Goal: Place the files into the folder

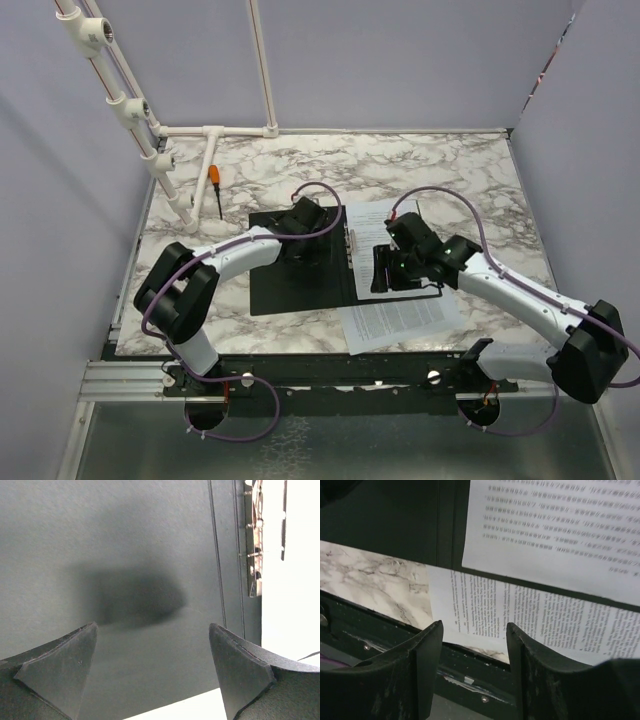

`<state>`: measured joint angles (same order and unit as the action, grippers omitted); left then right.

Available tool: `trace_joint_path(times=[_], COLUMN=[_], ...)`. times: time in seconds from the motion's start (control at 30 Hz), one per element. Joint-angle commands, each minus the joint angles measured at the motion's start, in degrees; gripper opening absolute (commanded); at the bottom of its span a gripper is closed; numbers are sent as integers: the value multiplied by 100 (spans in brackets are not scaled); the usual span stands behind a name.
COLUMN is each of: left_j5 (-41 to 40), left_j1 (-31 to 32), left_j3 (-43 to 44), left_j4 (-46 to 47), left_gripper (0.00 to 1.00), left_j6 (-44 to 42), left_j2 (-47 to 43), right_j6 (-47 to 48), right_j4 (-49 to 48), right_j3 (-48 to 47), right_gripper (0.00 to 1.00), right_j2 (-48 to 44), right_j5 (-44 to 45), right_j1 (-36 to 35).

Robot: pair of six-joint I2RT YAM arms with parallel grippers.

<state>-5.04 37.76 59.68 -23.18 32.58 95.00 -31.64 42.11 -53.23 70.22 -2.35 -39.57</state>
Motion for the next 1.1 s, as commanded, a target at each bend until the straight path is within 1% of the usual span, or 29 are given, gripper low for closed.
trace_joint_path(times=[0.0,0.13,0.27,0.33,0.4,0.53,0.67,1.07], left_j5=[165,148,135,135,130,111,96,82], left_j1=[223,320,399,435,462,481,486,488], left_j3=[-135,-191,-217,-211,-203,-198,-196,-202], left_j4=[21,11,8,8,12,7,9,-18], left_gripper=[93,93,93,93,93,93,93,93], left_j6=[202,265,310,319,319,311,306,298], left_j2=[-147,-234,-254,-239,-235,-244,-270,-337], right_j6=[-677,-885,-979,-1019,-1052,-1112,-1130,-1238], right_j4=[-110,-336,-527,-617,-698,-862,-975,-1342], right_j3=[370,660,913,1012,1037,1037,976,994], right_gripper=[56,50,41,34,23,11,1,1], right_j2=[70,126,212,272,343,521,772,1336], right_j5=[200,141,155,201,275,542,740,1059], right_j1=[-364,-557,-625,-624,-622,-623,-626,-624])
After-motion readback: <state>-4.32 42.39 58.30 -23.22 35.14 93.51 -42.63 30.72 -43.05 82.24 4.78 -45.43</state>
